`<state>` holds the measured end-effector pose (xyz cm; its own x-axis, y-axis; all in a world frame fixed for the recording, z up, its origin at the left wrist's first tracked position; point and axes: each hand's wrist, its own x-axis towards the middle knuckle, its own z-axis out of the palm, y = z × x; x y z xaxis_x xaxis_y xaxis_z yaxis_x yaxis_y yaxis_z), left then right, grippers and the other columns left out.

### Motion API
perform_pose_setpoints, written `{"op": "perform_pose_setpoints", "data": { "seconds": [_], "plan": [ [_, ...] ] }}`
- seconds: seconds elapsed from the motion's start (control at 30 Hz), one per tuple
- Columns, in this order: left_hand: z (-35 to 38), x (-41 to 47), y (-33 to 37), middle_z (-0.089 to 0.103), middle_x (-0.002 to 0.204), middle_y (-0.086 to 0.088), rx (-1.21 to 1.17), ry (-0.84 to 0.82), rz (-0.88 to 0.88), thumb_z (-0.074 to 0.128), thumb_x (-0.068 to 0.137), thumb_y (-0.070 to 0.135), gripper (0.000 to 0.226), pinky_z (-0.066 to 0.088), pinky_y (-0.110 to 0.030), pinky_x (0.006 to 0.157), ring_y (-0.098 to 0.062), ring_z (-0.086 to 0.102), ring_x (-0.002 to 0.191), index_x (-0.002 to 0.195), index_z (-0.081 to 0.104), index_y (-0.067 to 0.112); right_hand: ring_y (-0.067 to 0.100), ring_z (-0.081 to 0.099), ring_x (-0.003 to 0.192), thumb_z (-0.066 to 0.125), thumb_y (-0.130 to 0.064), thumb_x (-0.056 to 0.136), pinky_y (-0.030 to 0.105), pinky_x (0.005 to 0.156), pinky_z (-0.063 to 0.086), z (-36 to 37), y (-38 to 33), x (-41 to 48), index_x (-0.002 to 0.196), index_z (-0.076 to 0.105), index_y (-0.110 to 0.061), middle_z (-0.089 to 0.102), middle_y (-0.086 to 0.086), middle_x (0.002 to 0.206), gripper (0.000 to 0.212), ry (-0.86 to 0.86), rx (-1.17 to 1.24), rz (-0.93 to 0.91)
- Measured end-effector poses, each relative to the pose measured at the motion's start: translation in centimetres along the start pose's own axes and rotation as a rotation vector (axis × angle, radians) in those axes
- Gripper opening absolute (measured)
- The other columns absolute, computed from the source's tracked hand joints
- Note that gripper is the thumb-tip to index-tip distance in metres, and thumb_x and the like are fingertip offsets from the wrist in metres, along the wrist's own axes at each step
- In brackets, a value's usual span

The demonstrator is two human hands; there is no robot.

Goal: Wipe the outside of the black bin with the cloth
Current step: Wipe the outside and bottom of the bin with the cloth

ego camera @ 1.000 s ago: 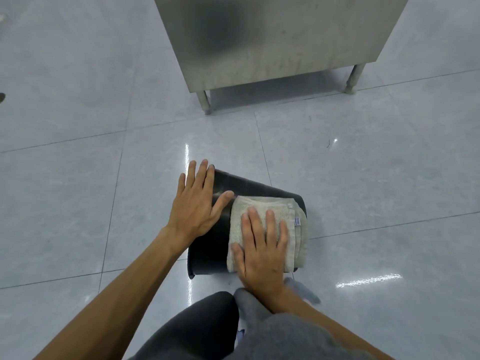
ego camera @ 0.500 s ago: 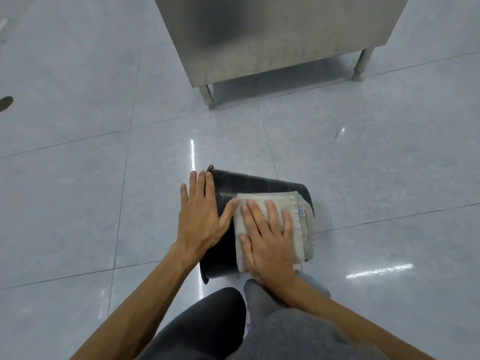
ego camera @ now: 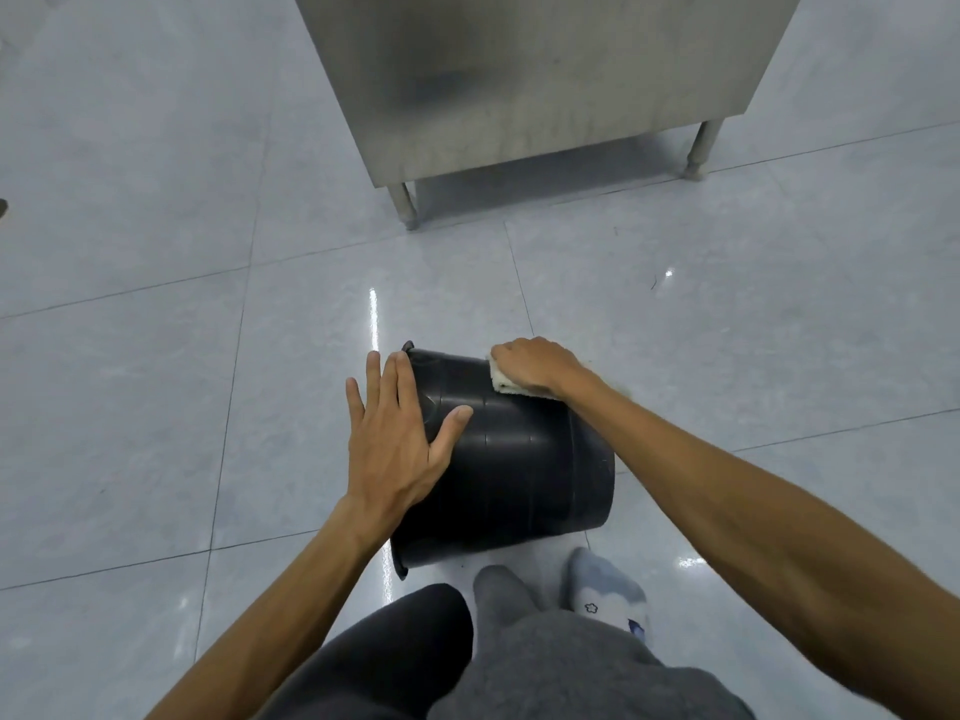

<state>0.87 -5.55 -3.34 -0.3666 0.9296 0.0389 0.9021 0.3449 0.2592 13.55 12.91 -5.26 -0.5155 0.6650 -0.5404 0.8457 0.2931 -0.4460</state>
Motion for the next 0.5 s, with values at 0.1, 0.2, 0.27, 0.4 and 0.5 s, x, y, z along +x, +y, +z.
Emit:
{"op": "perform_pose_setpoints", "data": {
  "seconds": [0.1, 0.2, 0.27, 0.4, 0.5],
  "plan": [
    [0.0, 0.5, 0.1, 0.022, 0.165, -0.013, -0.029, 0.011, 0.014, 0.013, 0.087, 0.085, 0.108, 0.002, -0.052, 0.125, -0.029, 0.003, 0.155, 0.157, 0.018, 0.002, 0.029, 0.058, 0.106, 0.026, -0.035, 0.107, 0.047, 0.093, 0.04, 2.3, -1.6, -2.3, 0.119, 0.06, -0.023, 0.063, 0.003, 0.131, 0.039, 0.214, -0.067, -0.273],
    [0.3, 0.2, -0.2, 0.021, 0.165, -0.012, -0.062, 0.001, 0.028, 0.017, 0.088, 0.085, 0.107, 0.002, -0.051, 0.125, -0.027, 0.001, 0.155, 0.157, 0.015, 0.003, 0.034, 0.051, 0.128, 0.031, -0.036, 0.103, 0.05, 0.104, 0.039, 4.7, -2.1, -4.4, 0.154, 0.038, -0.016, 0.047, 0.001, 0.155, 0.055, 0.363, -0.259, -0.523],
    [0.4, 0.2, -0.4, 0.019, 0.165, -0.012, -0.092, -0.004, 0.035, 0.017, 0.088, 0.084, 0.107, 0.001, -0.049, 0.125, -0.024, -0.001, 0.155, 0.158, 0.013, 0.004, 0.038, 0.035, 0.145, 0.026, -0.04, 0.103, 0.051, 0.117, 0.029, 5.6, -1.8, -5.3, 0.162, 0.025, -0.017, 0.034, 0.001, 0.165, 0.064, 0.343, -0.267, -0.59],
    [0.5, 0.3, -0.3, 0.015, 0.167, -0.012, -0.11, -0.015, 0.068, 0.014, 0.087, 0.085, 0.11, -0.001, -0.045, 0.126, -0.02, -0.004, 0.155, 0.158, 0.011, 0.002, 0.034, 0.017, 0.156, 0.03, -0.041, 0.104, 0.05, 0.126, 0.013, 7.5, -1.2, -7.1, 0.165, 0.012, -0.024, 0.02, -0.005, 0.172, 0.067, 0.364, -0.243, -0.657],
    [0.7, -0.8, -0.4, 0.011, 0.167, -0.011, -0.112, -0.015, 0.074, 0.016, 0.088, 0.084, 0.107, -0.001, -0.044, 0.126, -0.017, -0.004, 0.155, 0.159, 0.01, 0.003, 0.031, 0.027, 0.151, 0.031, -0.043, 0.105, 0.053, 0.121, 0.02, 7.5, -0.7, -7.1, 0.164, 0.018, -0.028, 0.027, -0.007, 0.169, 0.063, 0.393, -0.255, -0.632]
  ]
}}
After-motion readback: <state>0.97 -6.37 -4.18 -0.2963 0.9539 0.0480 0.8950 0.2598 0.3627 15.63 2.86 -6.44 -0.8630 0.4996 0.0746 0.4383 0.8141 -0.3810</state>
